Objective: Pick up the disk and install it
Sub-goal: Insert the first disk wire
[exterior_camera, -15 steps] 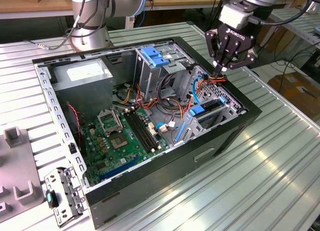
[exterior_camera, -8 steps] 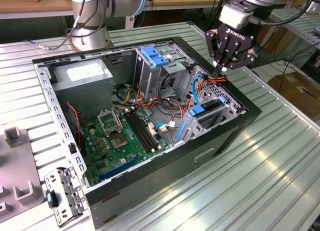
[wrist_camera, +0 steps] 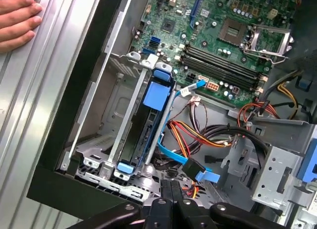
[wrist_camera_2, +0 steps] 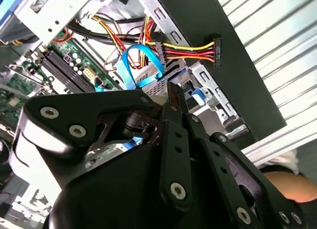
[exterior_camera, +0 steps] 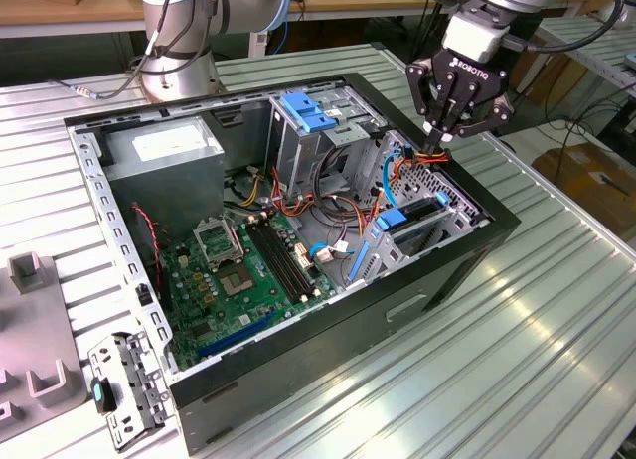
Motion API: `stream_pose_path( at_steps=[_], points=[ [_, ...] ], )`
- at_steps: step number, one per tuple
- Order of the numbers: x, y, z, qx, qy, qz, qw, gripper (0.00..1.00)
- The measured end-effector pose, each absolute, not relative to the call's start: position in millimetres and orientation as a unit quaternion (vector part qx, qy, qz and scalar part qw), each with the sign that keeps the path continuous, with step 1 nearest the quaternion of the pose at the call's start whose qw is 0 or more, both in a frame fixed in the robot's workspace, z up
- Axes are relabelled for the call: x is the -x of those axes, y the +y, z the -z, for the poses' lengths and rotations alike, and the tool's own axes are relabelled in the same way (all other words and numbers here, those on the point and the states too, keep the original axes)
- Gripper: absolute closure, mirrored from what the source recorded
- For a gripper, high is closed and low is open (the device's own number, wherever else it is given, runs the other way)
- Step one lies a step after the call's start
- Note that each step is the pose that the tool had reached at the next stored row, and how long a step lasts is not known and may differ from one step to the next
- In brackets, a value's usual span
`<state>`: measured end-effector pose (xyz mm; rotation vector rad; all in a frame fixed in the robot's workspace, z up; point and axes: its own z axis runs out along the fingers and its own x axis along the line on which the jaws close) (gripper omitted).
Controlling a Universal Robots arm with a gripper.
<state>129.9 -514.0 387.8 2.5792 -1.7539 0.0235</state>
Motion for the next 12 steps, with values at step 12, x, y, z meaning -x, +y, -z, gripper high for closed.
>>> stream_pose_path(
  at_steps=[12],
  points=[
    [-148.2, -510.7, -385.7, -0.843, -0.538, -0.008, 0.011, 0.89]
  ],
)
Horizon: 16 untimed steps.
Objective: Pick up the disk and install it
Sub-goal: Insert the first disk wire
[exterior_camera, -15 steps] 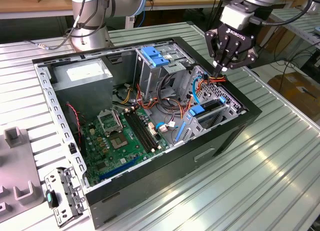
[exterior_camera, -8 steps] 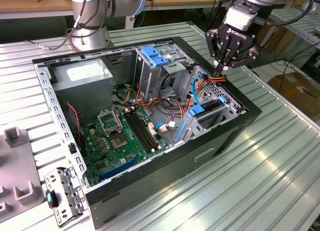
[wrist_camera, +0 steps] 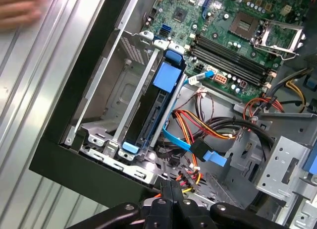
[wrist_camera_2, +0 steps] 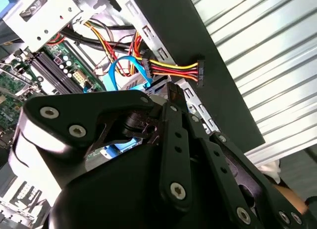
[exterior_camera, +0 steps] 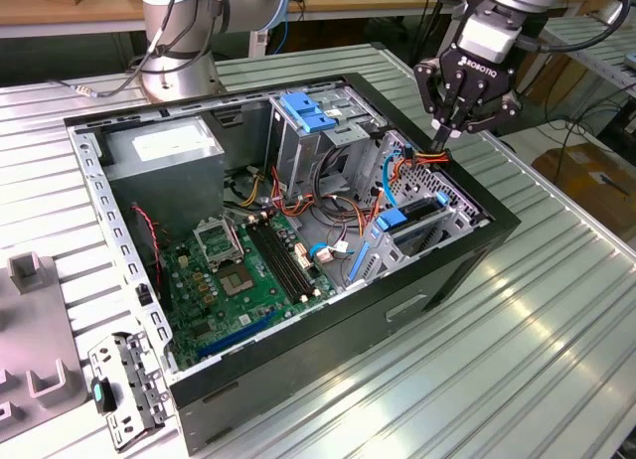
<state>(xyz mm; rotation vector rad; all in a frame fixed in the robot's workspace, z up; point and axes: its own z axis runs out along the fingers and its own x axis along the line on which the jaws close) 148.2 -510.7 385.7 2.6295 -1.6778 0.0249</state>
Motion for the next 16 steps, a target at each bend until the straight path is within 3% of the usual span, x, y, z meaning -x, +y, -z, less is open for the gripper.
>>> stream_pose_path(
  at_steps=[16],
  points=[
    [-148.6, -510.7, -385.7, -0.844, -0.536, -0.008, 0.011, 0.89]
  ],
)
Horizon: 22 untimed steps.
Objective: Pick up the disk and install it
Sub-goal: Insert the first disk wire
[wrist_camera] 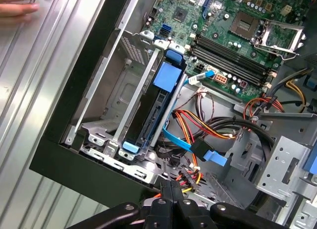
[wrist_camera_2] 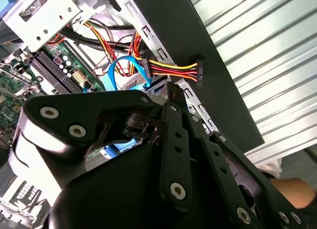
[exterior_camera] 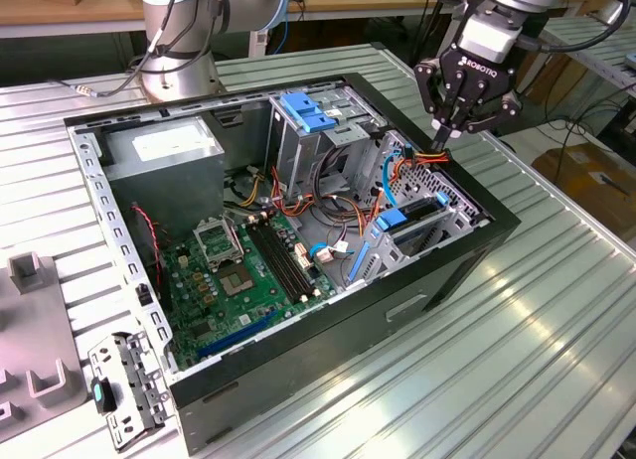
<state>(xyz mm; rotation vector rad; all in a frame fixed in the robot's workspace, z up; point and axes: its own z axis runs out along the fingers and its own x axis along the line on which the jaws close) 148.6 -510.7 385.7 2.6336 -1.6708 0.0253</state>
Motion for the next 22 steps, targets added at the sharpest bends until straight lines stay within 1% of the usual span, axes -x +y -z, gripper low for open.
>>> stream_pose_path(
  at_steps=[9, 19, 22],
  points=[
    [-149.7, -510.7, -385.8, -0.884, -0.467, -0.01, 0.012, 0.89],
    [-179.2, -510.2, -385.7, -0.886, -0.464, -0.008, 0.013, 0.89],
    [-179.5, -510.1, -385.7, -0.886, -0.464, -0.008, 0.013, 0.89]
  ],
)
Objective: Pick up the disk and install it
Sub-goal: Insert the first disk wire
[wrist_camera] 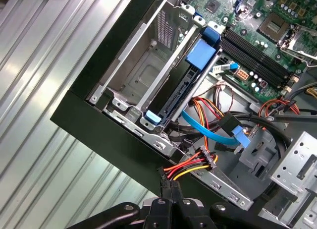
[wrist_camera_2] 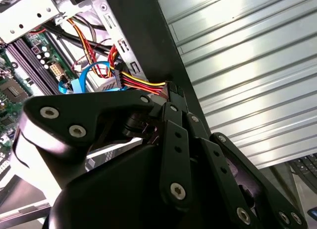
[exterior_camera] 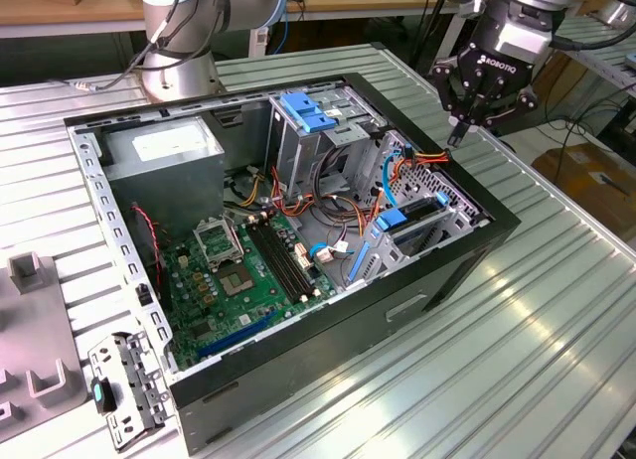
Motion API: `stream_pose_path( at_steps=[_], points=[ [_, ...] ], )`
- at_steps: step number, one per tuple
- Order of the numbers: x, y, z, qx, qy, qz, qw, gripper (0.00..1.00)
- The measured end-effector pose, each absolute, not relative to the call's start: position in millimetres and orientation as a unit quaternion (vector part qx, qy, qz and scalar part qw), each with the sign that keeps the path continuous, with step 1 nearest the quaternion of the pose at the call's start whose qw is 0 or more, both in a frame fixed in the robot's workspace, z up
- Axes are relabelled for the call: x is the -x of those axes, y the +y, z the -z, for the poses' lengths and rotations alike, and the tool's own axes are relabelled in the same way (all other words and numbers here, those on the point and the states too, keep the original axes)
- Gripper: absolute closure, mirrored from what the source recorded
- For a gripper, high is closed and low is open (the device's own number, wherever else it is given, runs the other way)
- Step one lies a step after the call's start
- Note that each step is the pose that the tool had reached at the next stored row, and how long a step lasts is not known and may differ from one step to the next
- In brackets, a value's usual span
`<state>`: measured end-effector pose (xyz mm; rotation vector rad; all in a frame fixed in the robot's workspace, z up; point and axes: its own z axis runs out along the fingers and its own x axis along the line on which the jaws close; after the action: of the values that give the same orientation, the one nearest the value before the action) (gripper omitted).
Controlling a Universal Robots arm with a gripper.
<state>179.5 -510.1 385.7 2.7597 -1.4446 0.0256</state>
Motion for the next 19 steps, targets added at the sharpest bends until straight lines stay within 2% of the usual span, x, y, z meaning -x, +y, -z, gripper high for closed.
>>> stream_pose_path(
  at_steps=[12, 13, 15, 19],
  points=[
    [-179.9, -510.2, -385.7, -0.886, -0.464, -0.008, 0.013, 0.89],
    [-179.9, -510.1, -385.7, -0.886, -0.464, -0.008, 0.013, 0.89],
    [-180.0, -510.2, -385.7, -0.886, -0.464, -0.008, 0.013, 0.76],
    [-180.0, -510.1, -385.7, -0.886, -0.464, -0.008, 0.013, 0.76]
  ],
)
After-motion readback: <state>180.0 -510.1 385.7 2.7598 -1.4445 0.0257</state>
